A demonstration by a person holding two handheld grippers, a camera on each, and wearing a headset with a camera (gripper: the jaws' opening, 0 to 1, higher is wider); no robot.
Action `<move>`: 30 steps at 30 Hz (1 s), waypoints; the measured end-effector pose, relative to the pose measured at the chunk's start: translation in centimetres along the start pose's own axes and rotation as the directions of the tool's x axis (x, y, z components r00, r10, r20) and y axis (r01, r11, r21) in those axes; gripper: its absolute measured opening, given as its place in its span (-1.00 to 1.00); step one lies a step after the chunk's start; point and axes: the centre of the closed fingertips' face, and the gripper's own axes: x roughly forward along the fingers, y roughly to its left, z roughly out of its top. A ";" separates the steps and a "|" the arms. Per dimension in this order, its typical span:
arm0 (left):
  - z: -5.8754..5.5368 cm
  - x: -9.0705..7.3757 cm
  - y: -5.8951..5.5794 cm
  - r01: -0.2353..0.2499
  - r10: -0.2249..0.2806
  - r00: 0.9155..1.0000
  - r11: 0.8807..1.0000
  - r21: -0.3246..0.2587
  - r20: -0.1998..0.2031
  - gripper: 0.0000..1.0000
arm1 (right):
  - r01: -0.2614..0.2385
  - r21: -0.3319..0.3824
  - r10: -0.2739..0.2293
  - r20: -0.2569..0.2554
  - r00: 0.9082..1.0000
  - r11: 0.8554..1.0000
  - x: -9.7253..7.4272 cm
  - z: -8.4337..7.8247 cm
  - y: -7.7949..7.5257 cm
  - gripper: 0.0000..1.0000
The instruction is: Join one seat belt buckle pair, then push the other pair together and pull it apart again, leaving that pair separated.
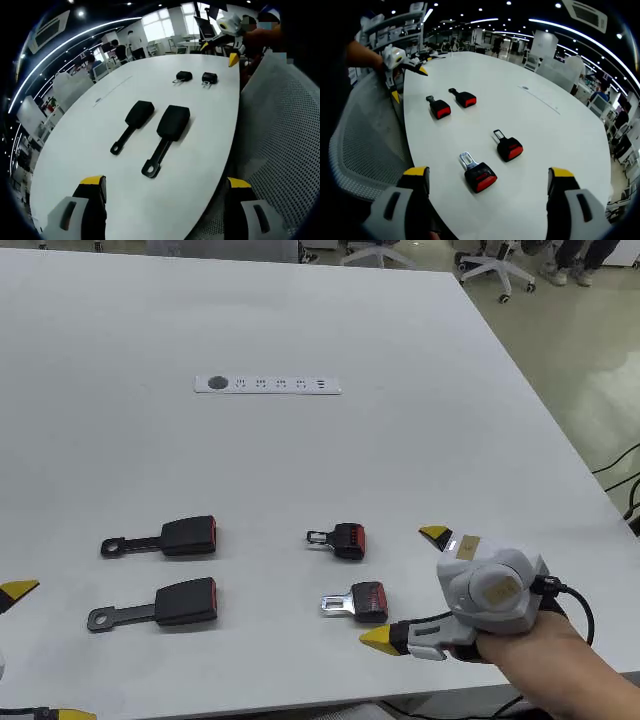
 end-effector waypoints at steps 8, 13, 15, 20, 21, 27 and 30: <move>-0.1 0.2 0.0 0.004 -0.004 1.000 1.000 0.006 0.011 1.00 | 0.004 0.038 -0.005 0.017 1.000 0.999 0.1 0.6 -0.2 1.00; -0.1 0.3 -0.1 0.015 -0.015 1.000 1.000 -0.003 0.024 1.00 | -0.002 0.096 0.001 0.016 1.000 0.995 0.2 0.2 0.0 1.00; 0.0 0.4 -0.1 0.015 -0.015 1.000 1.000 -0.001 0.026 1.00 | -0.006 0.141 0.002 0.028 1.000 0.990 0.2 0.1 0.0 1.00; 0.0 0.2 0.3 -0.001 0.002 0.999 1.000 -0.011 0.035 0.99 | -0.003 0.116 0.000 0.028 1.000 0.993 0.1 0.0 0.0 1.00; 0.3 0.2 0.4 -0.004 0.006 0.999 1.000 -0.026 0.048 0.99 | -0.010 0.103 0.008 0.024 1.000 0.995 0.1 0.0 0.2 1.00; 0.3 0.2 0.5 -0.011 0.012 0.999 1.000 -0.018 0.047 1.00 | 0.009 0.054 -0.010 0.021 1.000 0.999 -0.1 0.5 -0.3 1.00; 0.3 0.1 0.6 -0.012 0.013 0.999 1.000 -0.028 0.051 1.00 | 0.014 0.052 -0.015 0.018 1.000 0.999 0.0 0.5 -0.5 1.00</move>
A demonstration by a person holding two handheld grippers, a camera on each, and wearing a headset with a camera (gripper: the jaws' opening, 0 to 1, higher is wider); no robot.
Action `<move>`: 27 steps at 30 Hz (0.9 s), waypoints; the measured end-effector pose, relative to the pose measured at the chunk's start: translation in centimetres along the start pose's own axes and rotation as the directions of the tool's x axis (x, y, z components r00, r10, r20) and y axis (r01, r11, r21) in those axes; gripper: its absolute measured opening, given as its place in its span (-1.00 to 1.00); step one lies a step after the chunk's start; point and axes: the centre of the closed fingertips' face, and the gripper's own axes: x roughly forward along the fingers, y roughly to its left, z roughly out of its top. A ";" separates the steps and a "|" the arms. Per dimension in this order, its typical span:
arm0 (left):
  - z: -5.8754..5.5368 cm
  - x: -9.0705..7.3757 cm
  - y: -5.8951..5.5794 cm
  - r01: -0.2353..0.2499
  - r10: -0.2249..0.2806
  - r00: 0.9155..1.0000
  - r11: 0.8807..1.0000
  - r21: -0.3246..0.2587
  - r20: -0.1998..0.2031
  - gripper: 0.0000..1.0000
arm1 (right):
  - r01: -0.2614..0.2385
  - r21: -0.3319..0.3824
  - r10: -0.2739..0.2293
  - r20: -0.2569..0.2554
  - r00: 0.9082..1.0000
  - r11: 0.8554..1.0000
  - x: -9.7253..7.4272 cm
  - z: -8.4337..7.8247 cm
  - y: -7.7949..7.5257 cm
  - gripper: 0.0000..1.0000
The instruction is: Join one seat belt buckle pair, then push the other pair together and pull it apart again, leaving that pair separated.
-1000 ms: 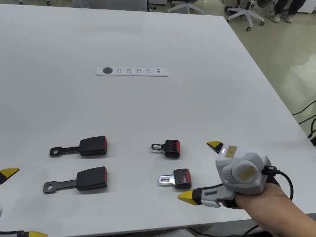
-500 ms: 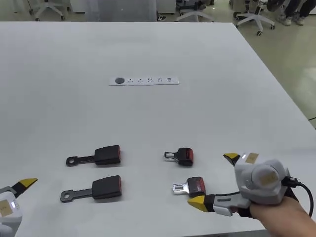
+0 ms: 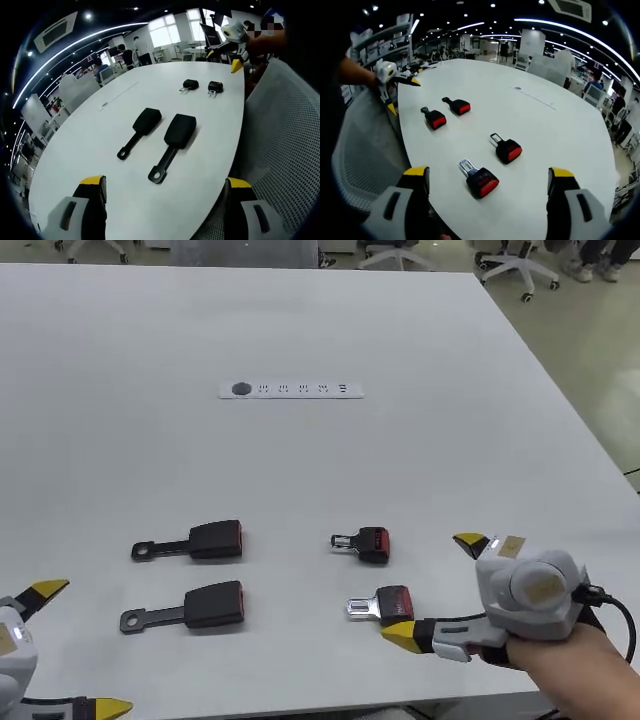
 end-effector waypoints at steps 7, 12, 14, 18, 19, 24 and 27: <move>0.5 -0.1 0.1 -0.005 0.006 1.000 1.000 -0.022 0.026 1.00 | 0.014 -0.042 -0.014 -0.014 1.000 0.999 0.2 -0.3 0.0 1.00; 1.1 -0.6 0.6 -0.046 0.046 0.998 0.999 0.003 0.031 0.99 | 0.005 -0.063 -0.007 -0.036 0.999 0.998 0.4 -0.4 0.5 1.00; 1.5 -0.9 0.9 -0.068 0.067 0.997 0.997 0.036 0.040 0.98 | -0.001 -0.066 -0.001 -0.025 1.000 0.998 0.5 -0.1 0.6 1.00; 1.5 -1.1 0.8 -0.067 0.066 0.997 0.996 0.050 0.034 0.94 | -0.004 -0.081 0.003 -0.024 1.000 0.997 0.5 0.1 0.6 0.94; 1.6 -1.1 0.8 -0.064 0.062 0.998 0.996 0.057 0.034 0.94 | -0.005 -0.078 0.003 -0.025 1.000 0.997 0.5 0.2 0.5 0.94; 1.8 -1.1 0.7 -0.060 0.057 0.997 0.996 0.062 0.044 0.98 | -0.011 -0.079 0.007 -0.048 0.999 0.997 0.4 -0.2 0.5 0.90; 1.7 -1.2 0.9 -0.063 0.061 0.997 0.996 0.058 0.044 0.96 | -0.012 -0.082 0.008 -0.054 0.999 0.997 0.4 -0.4 0.6 0.88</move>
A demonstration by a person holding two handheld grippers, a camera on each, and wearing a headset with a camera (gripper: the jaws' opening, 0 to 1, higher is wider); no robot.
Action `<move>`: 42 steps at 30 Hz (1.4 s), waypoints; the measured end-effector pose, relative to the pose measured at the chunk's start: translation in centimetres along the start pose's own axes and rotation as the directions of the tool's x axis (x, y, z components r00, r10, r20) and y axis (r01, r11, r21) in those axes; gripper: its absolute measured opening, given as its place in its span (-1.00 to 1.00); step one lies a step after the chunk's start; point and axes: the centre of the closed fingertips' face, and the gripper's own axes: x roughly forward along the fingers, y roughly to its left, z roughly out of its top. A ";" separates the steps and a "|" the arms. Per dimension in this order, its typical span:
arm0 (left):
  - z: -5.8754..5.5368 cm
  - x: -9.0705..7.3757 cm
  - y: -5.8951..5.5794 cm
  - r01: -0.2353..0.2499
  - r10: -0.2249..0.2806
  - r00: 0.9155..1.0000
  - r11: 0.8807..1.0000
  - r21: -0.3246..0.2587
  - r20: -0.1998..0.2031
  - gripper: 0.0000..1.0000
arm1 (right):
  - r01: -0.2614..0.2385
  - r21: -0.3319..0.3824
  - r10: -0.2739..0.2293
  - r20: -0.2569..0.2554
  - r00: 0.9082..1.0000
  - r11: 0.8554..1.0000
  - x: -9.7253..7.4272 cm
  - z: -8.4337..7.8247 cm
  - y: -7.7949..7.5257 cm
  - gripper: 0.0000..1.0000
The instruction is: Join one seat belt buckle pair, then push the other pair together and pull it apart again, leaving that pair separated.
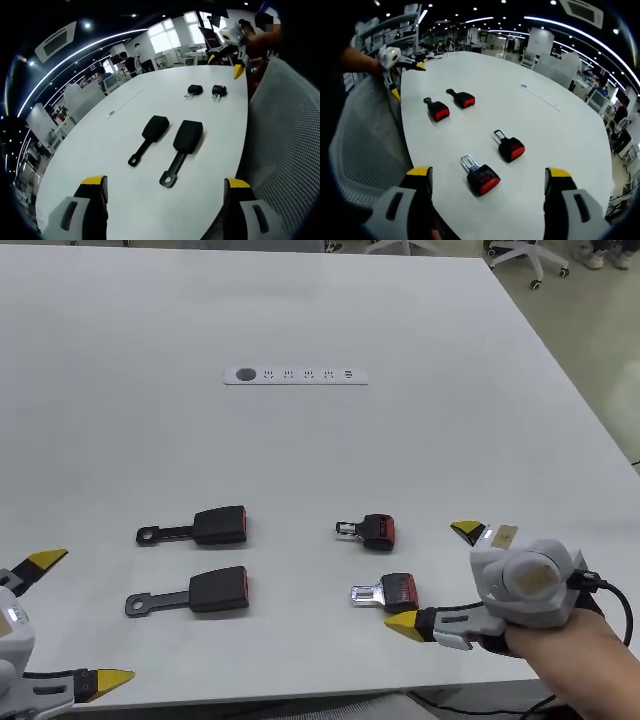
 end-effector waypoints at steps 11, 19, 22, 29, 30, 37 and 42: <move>0.1 -0.1 0.2 -0.005 0.005 1.000 1.000 -0.013 0.008 0.95 | -0.013 -0.035 0.013 -0.004 1.000 0.999 0.6 0.0 0.5 0.87; 0.3 -0.2 0.5 -0.012 0.013 1.000 1.000 -0.026 0.016 0.90 | -0.038 -0.052 0.038 -0.002 0.999 0.998 1.0 0.7 0.9 0.80; 0.4 -0.4 0.6 -0.006 0.007 1.000 0.998 -0.055 0.022 0.86 | -0.048 -0.079 0.046 -0.032 0.998 0.996 1.0 0.5 0.9 0.80; 0.4 -0.4 0.7 0.019 -0.019 1.000 0.999 -0.042 -0.005 0.85 | -0.057 -0.088 0.051 -0.066 0.996 0.994 0.7 0.3 0.0 0.68; 0.5 -0.3 0.9 0.022 -0.023 1.000 0.999 -0.042 -0.011 0.88 | -0.060 -0.091 0.054 -0.065 0.996 0.994 0.7 0.4 0.0 0.68; 1.9 1.1 2.1 0.064 -0.064 0.998 0.998 -0.009 -0.026 0.76 | -0.100 -0.102 0.092 -0.072 0.993 0.990 1.5 -0.2 0.1 0.68; 3.0 3.2 0.2 0.171 -0.168 0.984 0.984 0.051 -0.056 0.76 | -0.123 -0.158 0.107 -0.111 0.988 0.980 1.4 -1.4 0.1 0.48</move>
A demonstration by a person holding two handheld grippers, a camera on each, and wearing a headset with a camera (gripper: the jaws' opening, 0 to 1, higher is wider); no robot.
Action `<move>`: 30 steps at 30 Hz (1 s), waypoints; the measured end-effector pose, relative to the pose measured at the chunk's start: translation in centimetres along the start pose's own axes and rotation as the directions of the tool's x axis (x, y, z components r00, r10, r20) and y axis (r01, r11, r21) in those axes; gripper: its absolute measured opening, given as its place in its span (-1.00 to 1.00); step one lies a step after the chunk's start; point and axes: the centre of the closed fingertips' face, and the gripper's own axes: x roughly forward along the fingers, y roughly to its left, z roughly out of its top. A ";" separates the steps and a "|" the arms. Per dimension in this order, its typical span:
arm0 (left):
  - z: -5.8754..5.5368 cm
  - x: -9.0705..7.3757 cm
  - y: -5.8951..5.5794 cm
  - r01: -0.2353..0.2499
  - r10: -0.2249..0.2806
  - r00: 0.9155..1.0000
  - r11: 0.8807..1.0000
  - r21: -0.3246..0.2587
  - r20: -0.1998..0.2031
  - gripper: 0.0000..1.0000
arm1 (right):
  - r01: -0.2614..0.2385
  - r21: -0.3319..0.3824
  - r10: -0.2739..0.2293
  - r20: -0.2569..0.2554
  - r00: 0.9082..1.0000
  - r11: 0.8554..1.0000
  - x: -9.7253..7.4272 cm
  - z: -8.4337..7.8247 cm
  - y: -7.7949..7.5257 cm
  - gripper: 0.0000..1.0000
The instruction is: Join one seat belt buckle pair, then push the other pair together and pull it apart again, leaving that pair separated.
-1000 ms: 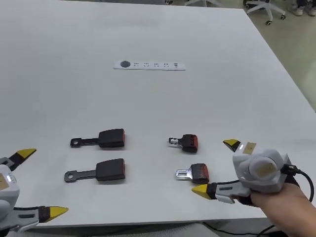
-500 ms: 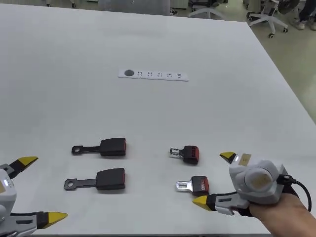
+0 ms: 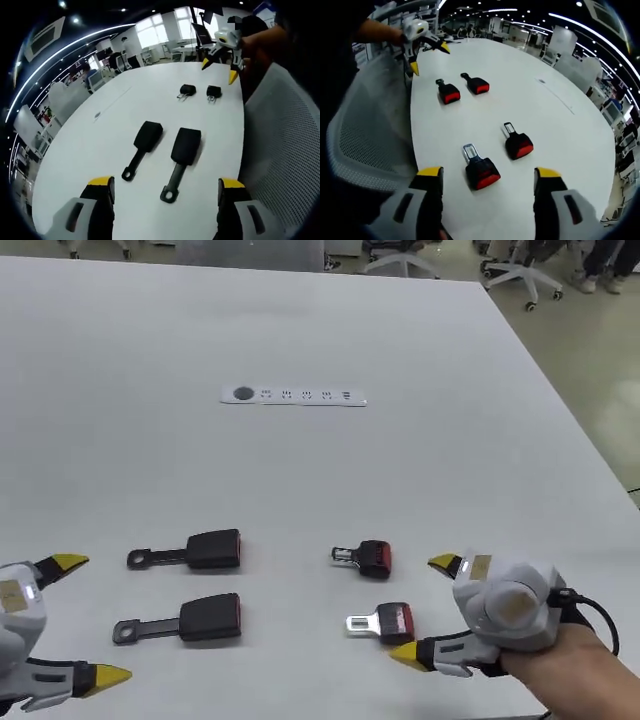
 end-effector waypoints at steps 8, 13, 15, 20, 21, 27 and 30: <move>1.4 3.2 -2.6 0.145 -0.145 0.989 0.989 -0.009 -0.016 0.62 | -0.044 -0.038 0.045 0.014 0.999 0.998 0.5 0.4 -0.4 0.23; 2.1 5.2 -2.6 0.173 -0.171 0.985 0.984 0.053 -0.031 0.41 | -0.114 -0.095 0.115 -0.003 0.993 0.989 1.3 0.6 0.1 0.13; 2.4 5.9 -3.0 0.197 -0.195 0.980 0.978 0.064 -0.041 0.32 | -0.149 -0.123 0.149 -0.006 0.989 0.981 1.8 0.6 0.4 0.07; 1.7 7.3 -3.5 0.237 -0.225 0.969 0.964 0.118 -0.107 0.15 | -0.218 -0.180 0.212 -0.056 0.976 0.959 2.8 -0.4 1.1 -0.03; 1.6 7.5 -3.5 0.243 -0.230 0.966 0.964 0.112 -0.115 0.14 | -0.225 -0.186 0.216 -0.067 0.974 0.956 2.9 -0.7 1.1 -0.03; 0.6 8.4 -3.7 0.268 -0.246 0.954 0.955 0.124 -0.169 0.05 | -0.271 -0.201 0.255 -0.103 0.962 0.941 3.6 -2.4 1.7 -0.06; 0.0 9.0 -3.4 0.266 -0.238 0.952 0.954 0.138 -0.193 0.02 | -0.279 -0.217 0.260 -0.111 0.959 0.936 4.0 -3.0 1.7 -0.08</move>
